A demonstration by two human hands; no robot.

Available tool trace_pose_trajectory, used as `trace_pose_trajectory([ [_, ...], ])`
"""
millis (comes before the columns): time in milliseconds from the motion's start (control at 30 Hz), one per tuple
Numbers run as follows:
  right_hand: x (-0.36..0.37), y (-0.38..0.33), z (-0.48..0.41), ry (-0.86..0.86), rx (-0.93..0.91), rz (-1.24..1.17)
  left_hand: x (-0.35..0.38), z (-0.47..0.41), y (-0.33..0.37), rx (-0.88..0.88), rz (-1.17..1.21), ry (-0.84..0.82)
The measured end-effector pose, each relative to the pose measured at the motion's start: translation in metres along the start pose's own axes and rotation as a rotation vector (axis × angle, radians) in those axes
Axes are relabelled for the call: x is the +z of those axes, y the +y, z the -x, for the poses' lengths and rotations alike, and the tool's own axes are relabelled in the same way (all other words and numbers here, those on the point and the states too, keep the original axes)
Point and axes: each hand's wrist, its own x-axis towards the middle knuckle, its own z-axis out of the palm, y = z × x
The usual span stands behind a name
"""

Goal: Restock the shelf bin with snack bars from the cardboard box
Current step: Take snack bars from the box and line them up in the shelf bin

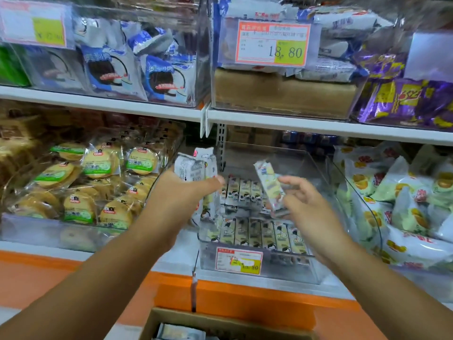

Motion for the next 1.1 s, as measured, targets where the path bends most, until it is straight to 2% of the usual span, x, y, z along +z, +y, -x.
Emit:
trace_pose_trajectory([
  [133, -0.012, 0.018, -0.040, 0.150, 0.137, 0.119, -0.020, -0.011, -0.003, 0.126, -0.195, 0.081],
  [267, 0.001, 0.040, -0.070, 0.169, 0.236, 0.105, -0.025, -0.016, -0.016, 0.063, -0.317, 0.058],
  [367, 0.008, 0.049, -0.091, 0.177, 0.239, 0.107, -0.021, -0.015, -0.025, 0.029, -0.252, 0.024],
  [500, 0.014, 0.053, -0.102, 0.134, 0.255, 0.235, -0.017, -0.011, -0.026, -0.026, -0.225, 0.000],
  [800, 0.012, 0.056, -0.093, -0.002, 0.244, 0.394, -0.020, -0.007, -0.022, 0.024, -0.221, -0.046],
  [867, 0.010, 0.052, -0.085, -0.024, 0.197, 0.433, -0.024, -0.007, -0.020, 0.078, -0.257, -0.044],
  [967, 0.010, 0.029, -0.068, 0.039, -0.102, 0.543, -0.026, -0.001, -0.009, 0.178, -0.222, -0.006],
  [1033, 0.010, 0.005, -0.040, 0.034, -0.225, 0.376, -0.023, 0.007, -0.002, 0.166, -0.183, 0.007],
  [1100, 0.013, -0.011, -0.005, -0.099, -0.246, 0.165, -0.016, 0.014, 0.001, 0.041, -0.045, -0.049],
])
